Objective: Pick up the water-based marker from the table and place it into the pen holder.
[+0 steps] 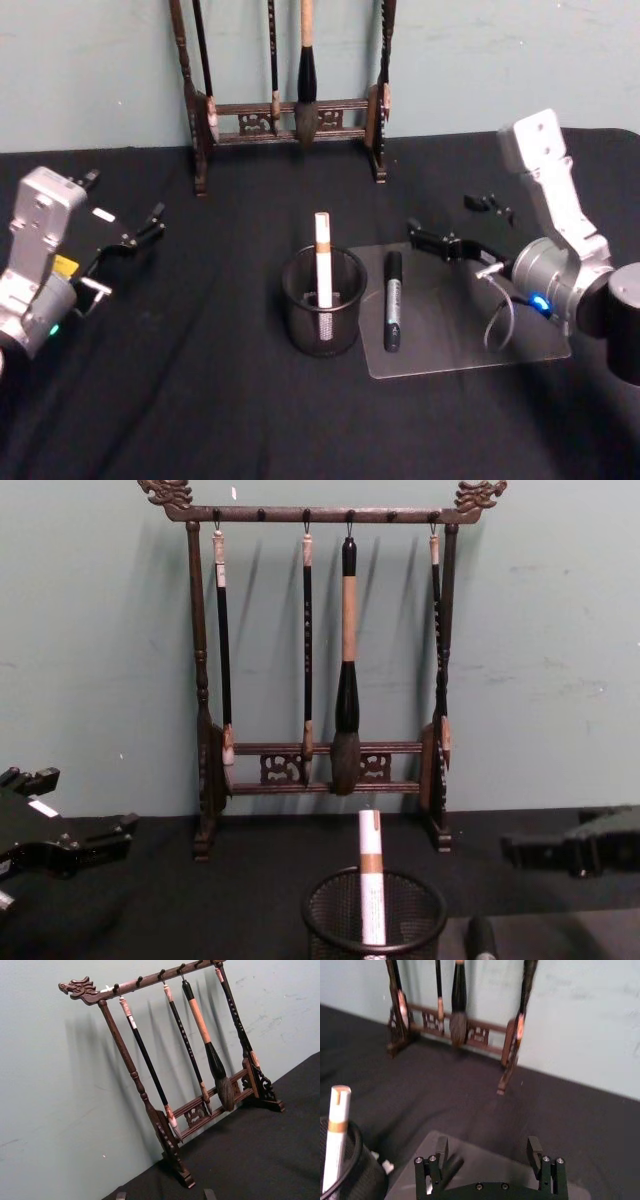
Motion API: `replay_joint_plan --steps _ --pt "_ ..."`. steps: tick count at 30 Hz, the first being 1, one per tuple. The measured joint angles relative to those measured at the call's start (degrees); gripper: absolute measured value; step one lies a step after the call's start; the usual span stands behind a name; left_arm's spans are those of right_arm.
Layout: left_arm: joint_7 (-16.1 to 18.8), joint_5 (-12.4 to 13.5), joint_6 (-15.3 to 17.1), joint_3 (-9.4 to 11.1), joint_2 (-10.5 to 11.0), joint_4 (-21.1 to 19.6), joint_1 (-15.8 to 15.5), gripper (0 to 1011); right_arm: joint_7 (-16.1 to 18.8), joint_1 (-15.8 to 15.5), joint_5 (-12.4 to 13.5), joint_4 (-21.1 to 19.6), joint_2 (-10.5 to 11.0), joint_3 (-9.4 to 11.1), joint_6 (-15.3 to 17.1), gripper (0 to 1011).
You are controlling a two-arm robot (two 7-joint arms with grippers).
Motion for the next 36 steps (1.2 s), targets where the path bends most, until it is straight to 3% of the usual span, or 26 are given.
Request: replay_joint_plan --steps 6,12,36 --pt "0.0 0.0 0.0 0.0 0.0 0.0 0.0 1001 -0.61 1.43 -1.16 2.02 -1.91 -1.21 5.13 1003" --pt "0.0 0.0 0.0 0.0 0.0 0.0 0.0 1001 -1.09 2.71 -2.0 4.3 -3.98 -1.78 7.86 1003" --pt "0.0 0.0 0.0 0.0 0.0 0.0 0.0 1001 1.04 4.53 -5.54 8.19 -7.48 -3.48 10.88 1003"
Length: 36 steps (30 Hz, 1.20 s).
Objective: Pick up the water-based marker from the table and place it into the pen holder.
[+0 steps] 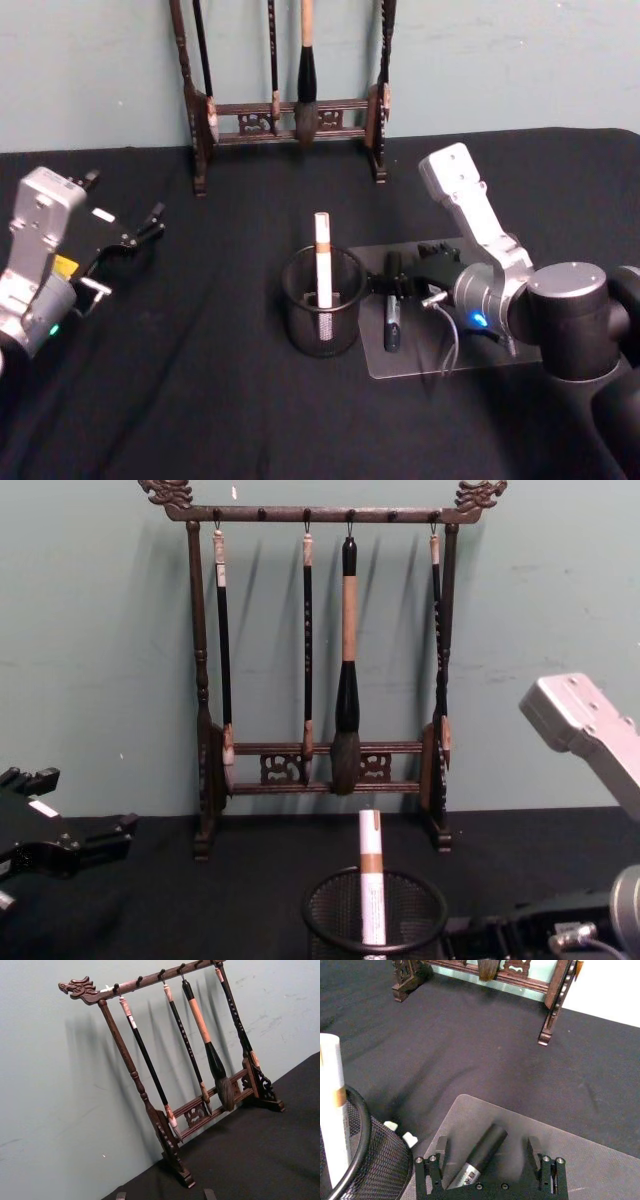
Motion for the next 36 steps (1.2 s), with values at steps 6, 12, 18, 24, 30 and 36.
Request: replay_joint_plan --steps 6,12,18,24,30,36 --pt "0.0 0.0 0.0 0.0 0.0 0.0 0.0 1001 0.36 -0.04 -0.73 0.29 -0.51 0.17 0.26 1003" --pt "0.0 0.0 0.0 0.0 0.0 0.0 0.0 1001 0.81 -0.32 -1.36 0.37 -0.9 0.59 0.51 1003" --pt "0.0 0.0 0.0 0.0 0.0 0.0 0.0 1001 1.44 -0.57 -1.86 0.54 -1.25 1.0 0.63 1003" --pt "0.0 0.0 0.0 0.0 0.0 0.0 0.0 1001 1.94 -0.76 -2.38 0.68 -1.6 1.3 0.77 1003" --pt "0.0 0.0 0.0 0.0 0.0 0.0 0.0 1001 2.45 -0.98 -3.08 0.85 -1.97 1.62 0.87 1002" --pt "0.0 0.0 0.0 0.0 0.0 0.0 0.0 1001 2.72 -1.27 -3.93 0.87 -2.26 1.88 0.9 1003"
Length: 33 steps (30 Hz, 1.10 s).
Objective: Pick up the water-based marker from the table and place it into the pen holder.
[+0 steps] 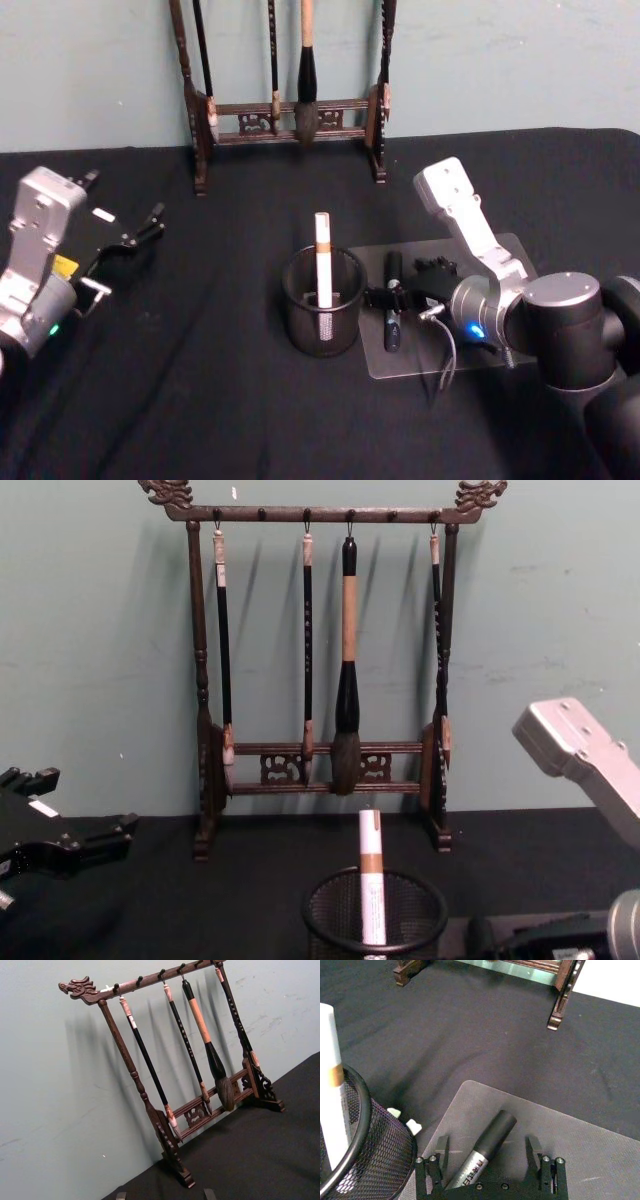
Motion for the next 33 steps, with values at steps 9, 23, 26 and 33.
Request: replay_joint_plan --steps 9,23,26,33 --pt "0.0 0.0 0.0 0.0 0.0 0.0 0.0 1001 0.0 0.02 0.0 -0.04 0.02 0.01 -0.02 1002" --pt "0.0 0.0 0.0 0.0 0.0 0.0 0.0 1001 -0.05 0.08 0.21 -0.09 0.07 -0.06 -0.06 692" --pt "0.0 0.0 0.0 0.0 0.0 0.0 0.0 1001 -0.07 0.09 0.24 -0.09 0.08 -0.06 -0.06 593" --pt "0.0 0.0 0.0 0.0 0.0 0.0 0.0 1001 -0.1 0.11 0.3 -0.09 0.11 -0.06 -0.06 388"
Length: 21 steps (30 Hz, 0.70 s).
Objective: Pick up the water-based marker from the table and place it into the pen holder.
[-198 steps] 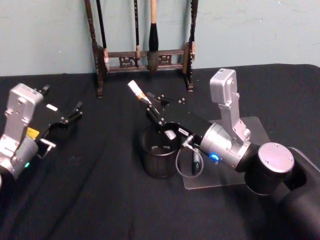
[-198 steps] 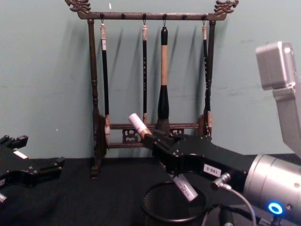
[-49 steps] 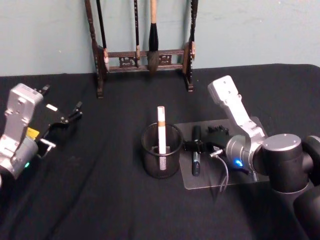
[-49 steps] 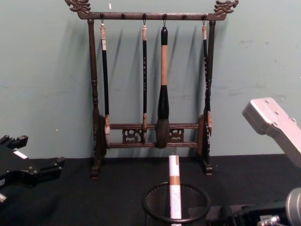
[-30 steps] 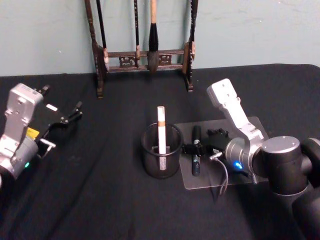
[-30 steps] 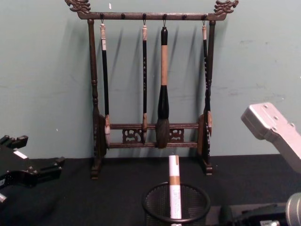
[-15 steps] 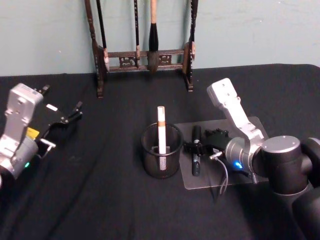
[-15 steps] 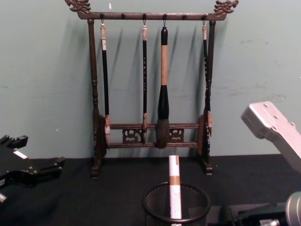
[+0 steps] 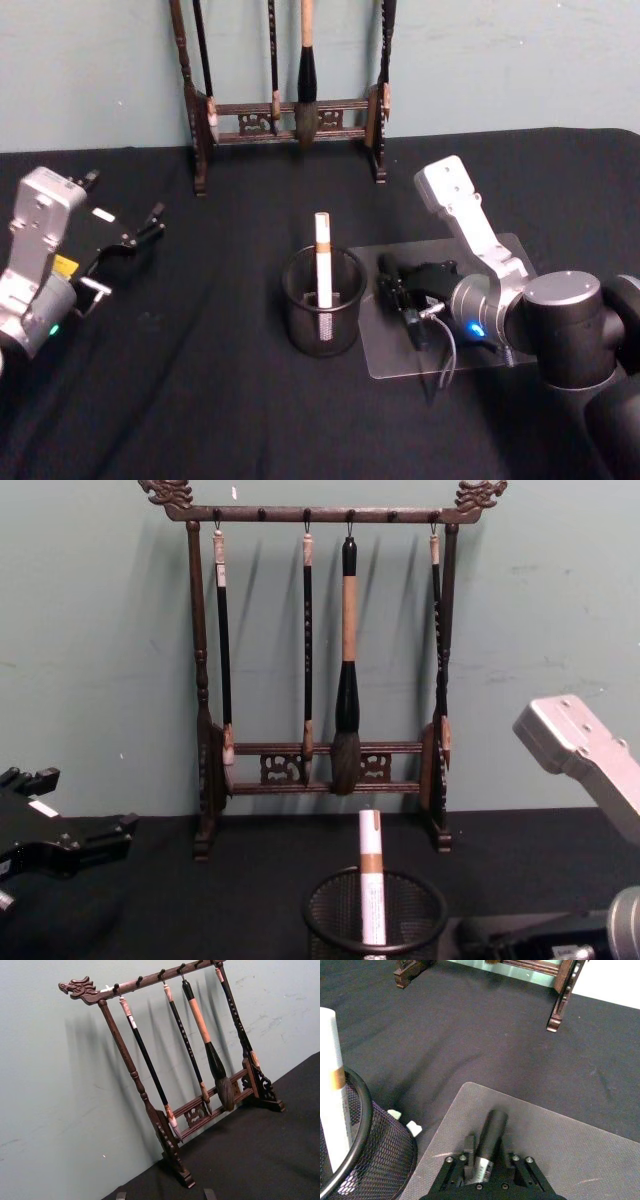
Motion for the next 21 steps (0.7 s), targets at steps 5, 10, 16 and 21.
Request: replay_joint_plan --steps 5,10,16,21 --pt "0.0 0.0 0.0 0.0 0.0 0.0 0.0 1001 0.0 0.0 0.03 0.0 0.0 0.0 -0.01 237" --pt "0.0 0.0 0.0 0.0 0.0 0.0 0.0 1001 0.0 0.0 0.04 0.0 0.0 0.0 0.0 237" --pt "0.0 0.0 0.0 0.0 0.0 0.0 0.0 1001 0.11 -0.06 0.02 -0.01 0.03 0.03 -0.31 237" --pt "0.0 0.0 0.0 0.0 0.0 0.0 0.0 1001 1.96 -1.15 -0.09 -1.18 0.74 0.91 -6.22 237"
